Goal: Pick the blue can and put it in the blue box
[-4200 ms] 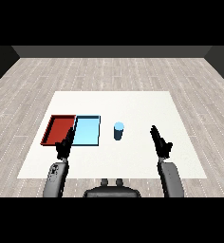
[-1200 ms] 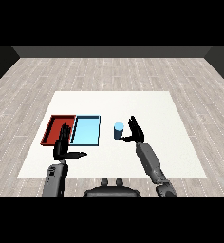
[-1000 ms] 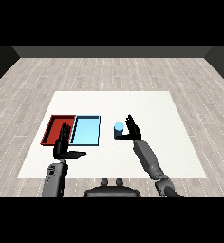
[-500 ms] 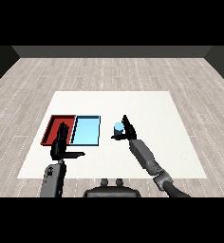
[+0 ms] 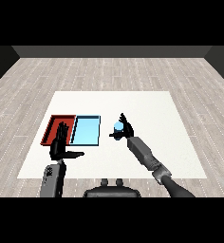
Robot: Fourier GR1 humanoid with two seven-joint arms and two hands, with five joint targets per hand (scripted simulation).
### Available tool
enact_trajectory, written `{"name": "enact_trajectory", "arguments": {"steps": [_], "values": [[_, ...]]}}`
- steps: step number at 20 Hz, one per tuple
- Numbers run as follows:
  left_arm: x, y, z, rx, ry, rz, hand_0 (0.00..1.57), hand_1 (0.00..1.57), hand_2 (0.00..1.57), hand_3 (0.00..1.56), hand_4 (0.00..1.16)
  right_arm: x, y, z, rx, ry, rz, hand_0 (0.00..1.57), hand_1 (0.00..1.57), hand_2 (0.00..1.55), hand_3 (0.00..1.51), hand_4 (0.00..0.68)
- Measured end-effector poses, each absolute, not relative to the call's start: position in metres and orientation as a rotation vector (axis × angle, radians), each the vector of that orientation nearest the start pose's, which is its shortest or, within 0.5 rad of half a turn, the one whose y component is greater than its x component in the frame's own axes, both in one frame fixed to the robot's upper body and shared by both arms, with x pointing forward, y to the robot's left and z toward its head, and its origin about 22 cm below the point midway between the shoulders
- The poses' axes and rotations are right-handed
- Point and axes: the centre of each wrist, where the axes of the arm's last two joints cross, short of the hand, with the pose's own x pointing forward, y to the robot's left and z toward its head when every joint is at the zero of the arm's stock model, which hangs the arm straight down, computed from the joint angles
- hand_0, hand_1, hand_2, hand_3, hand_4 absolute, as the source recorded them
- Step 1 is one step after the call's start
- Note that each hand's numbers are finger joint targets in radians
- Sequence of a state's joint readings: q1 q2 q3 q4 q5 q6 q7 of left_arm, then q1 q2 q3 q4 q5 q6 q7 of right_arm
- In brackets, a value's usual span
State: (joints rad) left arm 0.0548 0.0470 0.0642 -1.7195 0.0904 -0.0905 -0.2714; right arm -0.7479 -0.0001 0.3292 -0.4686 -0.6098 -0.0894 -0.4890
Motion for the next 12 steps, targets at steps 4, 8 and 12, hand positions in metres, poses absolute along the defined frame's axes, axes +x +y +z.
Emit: {"name": "enact_trajectory", "arguments": {"steps": [4,8,12], "values": [[0.228,0.257,0.021,-0.030,-1.953,0.029,0.00,0.00,0.00,0.00,0.00,0.364,-0.106,-0.047,0.319,-1.516,0.018,0.00,0.00,0.00,0.00,0.000],[0.226,0.256,0.020,-0.036,-1.950,0.034,0.00,0.00,0.00,0.00,0.00,0.363,-0.109,-0.053,0.305,-1.501,0.027,0.00,0.00,0.00,0.00,0.000],[0.225,0.257,0.025,-0.027,-1.956,0.040,0.00,0.00,0.00,0.00,0.00,0.365,-0.102,-0.049,0.307,-1.493,0.034,0.00,0.00,0.00,0.00,0.000]]}}
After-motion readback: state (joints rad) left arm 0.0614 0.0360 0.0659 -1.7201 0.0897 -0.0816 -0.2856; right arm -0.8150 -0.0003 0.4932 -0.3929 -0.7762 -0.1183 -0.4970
